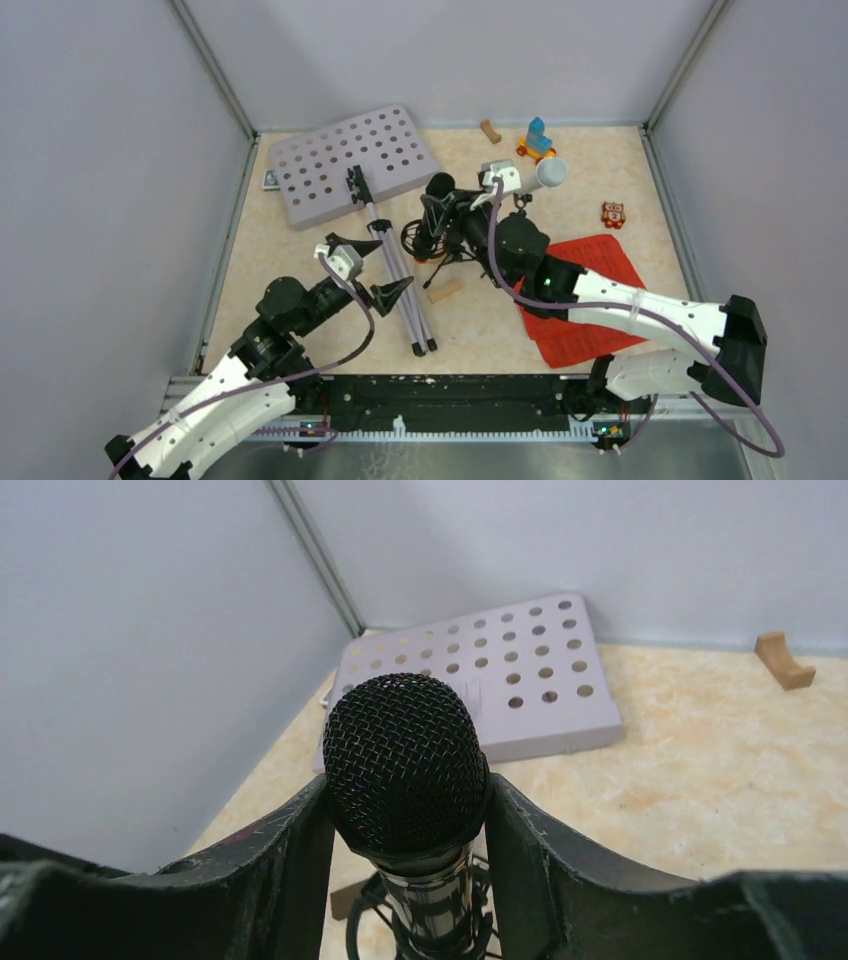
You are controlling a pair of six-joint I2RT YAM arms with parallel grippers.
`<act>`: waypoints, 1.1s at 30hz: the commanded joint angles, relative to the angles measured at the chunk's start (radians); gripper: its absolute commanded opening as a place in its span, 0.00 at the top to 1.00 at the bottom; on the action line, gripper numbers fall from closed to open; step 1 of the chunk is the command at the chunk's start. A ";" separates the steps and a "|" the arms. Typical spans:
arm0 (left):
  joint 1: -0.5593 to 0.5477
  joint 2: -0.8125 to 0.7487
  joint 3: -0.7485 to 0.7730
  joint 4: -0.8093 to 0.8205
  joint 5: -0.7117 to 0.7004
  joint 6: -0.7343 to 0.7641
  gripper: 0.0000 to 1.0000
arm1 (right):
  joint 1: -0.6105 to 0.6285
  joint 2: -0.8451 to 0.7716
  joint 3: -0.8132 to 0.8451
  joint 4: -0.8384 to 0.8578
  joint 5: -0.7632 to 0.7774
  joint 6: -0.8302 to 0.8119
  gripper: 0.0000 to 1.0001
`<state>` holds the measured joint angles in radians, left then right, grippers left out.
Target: Pack up the instrument practice props
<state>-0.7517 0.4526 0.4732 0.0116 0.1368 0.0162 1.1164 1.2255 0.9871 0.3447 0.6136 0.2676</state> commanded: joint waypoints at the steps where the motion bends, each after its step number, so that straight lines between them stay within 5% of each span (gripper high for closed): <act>1: -0.002 0.019 0.080 0.209 0.080 0.126 0.01 | 0.006 -0.062 0.157 -0.020 0.014 -0.041 0.94; 8: -0.003 0.241 0.268 0.306 0.048 0.240 0.01 | 0.006 -0.108 0.266 -0.148 -0.027 -0.037 1.00; 17: -0.002 0.408 0.403 0.321 0.060 0.129 0.02 | 0.007 -0.128 0.359 -0.298 -0.317 0.045 1.00; 29: -0.002 0.312 0.404 0.150 0.077 -0.026 0.54 | 0.005 -0.083 0.395 -0.392 -0.347 0.071 0.98; 33: -0.001 0.271 0.417 0.003 -0.029 -0.153 0.63 | 0.006 -0.082 0.396 -0.421 -0.341 0.066 0.84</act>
<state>-0.7605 0.7776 0.8383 0.1230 0.2245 0.0189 1.1172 1.1534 1.3319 -0.0540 0.2691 0.3431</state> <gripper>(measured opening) 0.439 0.510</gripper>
